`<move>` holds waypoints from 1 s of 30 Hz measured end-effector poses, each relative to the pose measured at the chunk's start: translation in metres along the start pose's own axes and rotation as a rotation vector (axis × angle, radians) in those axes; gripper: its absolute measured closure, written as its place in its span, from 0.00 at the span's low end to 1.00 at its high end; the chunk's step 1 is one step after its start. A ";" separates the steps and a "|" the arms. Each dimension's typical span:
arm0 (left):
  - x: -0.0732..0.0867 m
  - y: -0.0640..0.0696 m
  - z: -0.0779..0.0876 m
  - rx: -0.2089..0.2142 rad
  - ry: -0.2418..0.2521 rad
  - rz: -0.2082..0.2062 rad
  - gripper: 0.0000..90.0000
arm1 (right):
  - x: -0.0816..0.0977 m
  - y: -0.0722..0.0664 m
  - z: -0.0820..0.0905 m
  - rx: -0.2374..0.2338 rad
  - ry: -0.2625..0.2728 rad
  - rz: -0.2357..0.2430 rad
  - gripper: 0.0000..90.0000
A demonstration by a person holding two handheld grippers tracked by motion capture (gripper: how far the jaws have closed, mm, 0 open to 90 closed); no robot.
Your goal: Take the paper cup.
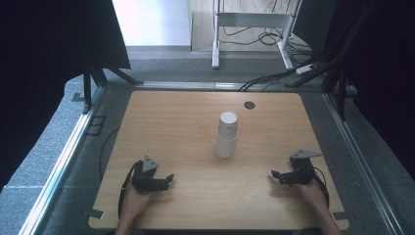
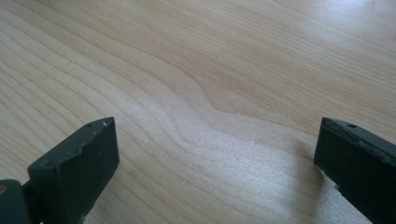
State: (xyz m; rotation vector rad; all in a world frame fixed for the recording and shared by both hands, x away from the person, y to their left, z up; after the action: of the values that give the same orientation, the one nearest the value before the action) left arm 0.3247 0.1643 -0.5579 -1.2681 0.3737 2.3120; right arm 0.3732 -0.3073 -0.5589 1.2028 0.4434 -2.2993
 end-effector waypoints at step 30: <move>-0.003 -0.002 -0.001 0.015 0.016 0.016 0.12 | -0.008 -0.005 0.002 -0.023 -0.008 0.016 0.00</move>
State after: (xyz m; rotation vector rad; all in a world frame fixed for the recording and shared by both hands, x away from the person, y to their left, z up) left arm 0.3278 0.1647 -0.5557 -1.2814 0.4074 2.3088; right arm 0.3725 -0.3019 -0.5510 1.1821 0.4544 -2.2788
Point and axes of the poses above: each handheld gripper's, and its own axes: z roughly backward along the jaws, x roughly out of its underside, y roughly to its right, the point moved 6 cm from there along -z, roughly forward along the jaws, and after that the axes turned 11 degrees about y, right-handed, at the moved point
